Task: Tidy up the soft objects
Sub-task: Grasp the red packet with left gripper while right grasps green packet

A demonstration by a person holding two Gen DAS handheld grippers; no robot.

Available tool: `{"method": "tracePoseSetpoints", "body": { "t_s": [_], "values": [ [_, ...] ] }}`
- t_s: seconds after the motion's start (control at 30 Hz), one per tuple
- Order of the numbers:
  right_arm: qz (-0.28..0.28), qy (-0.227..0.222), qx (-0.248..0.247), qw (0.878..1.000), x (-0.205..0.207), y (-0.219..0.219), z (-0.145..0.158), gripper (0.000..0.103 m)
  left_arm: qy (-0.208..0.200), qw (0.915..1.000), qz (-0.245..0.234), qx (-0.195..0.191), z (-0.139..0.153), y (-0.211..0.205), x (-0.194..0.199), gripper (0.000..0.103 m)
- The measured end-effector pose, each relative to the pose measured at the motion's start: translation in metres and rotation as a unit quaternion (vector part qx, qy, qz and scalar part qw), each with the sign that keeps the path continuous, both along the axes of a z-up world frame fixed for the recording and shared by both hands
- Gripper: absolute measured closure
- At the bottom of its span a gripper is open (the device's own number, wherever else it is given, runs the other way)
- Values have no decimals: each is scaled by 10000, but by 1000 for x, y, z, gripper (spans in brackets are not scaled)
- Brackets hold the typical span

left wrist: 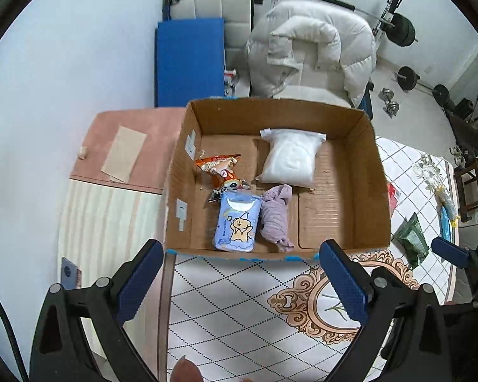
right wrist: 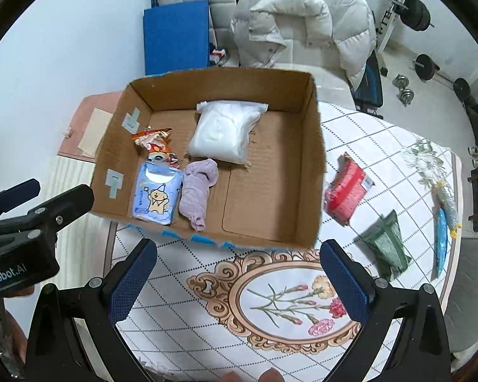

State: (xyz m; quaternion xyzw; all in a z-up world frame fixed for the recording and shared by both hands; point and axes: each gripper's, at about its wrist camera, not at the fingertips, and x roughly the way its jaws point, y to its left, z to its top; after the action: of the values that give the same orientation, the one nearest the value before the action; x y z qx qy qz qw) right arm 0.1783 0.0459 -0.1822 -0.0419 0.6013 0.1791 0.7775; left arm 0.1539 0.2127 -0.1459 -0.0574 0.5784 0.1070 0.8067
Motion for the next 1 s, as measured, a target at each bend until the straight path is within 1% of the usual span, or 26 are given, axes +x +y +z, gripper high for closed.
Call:
{"method": "tracePoseSetpoints", "body": {
  "t_s": [0.2,0.3,0.47,0.53,0.57,0.63,0.67,0.73,0.77,0.83,0.87,0.93,0.97,1.0],
  "values": [
    [-78,-228,243,9994,-28,-16,30,0,-287,9996,40,66,21,-8,-26,1],
    [-67,-329,347,9988,-38,-21,42,0,-358,9993,70,-3,29,-10,-34,1],
    [-37,-265,554,9981,-42,-33,50,0,-339,9994,-36,52,37,-28,-32,1],
    [-58,-141,642,9978,-37,-54,46,0,-270,9993,-170,178,35,-44,-25,1],
    [-107,-115,624,9979,-34,-63,43,0,-214,9989,-277,310,32,-57,-17,1],
    [-332,-102,389,9986,-20,-101,26,0,-104,9981,-432,433,23,-81,0,1],
    [-420,-100,287,9987,-14,-114,18,0,-55,9977,-531,414,18,-93,9,1],
    [-694,3,-159,9975,9,-158,-17,0,91,9951,-850,490,2,-128,36,1],
    [-745,65,-318,9967,17,-171,-30,0,146,9932,-996,579,-5,-142,48,1],
    [-759,330,-785,9935,40,-200,-74,0,306,9866,-1357,857,-23,-177,76,1],
    [-700,470,-917,9922,48,-208,-92,0,427,9818,-1578,962,-35,-195,92,1],
    [-611,877,-1104,9881,64,-222,-136,0,726,9729,-1898,1101,-59,-224,119,1],
    [-582,1080,-1095,9864,70,-228,-156,1,909,9682,-2059,1092,-72,-238,133,1],
    [-545,1218,-1073,9852,75,-231,-170,2,1090,9639,-2176,1080,-86,-251,147,1]
  ]
}}
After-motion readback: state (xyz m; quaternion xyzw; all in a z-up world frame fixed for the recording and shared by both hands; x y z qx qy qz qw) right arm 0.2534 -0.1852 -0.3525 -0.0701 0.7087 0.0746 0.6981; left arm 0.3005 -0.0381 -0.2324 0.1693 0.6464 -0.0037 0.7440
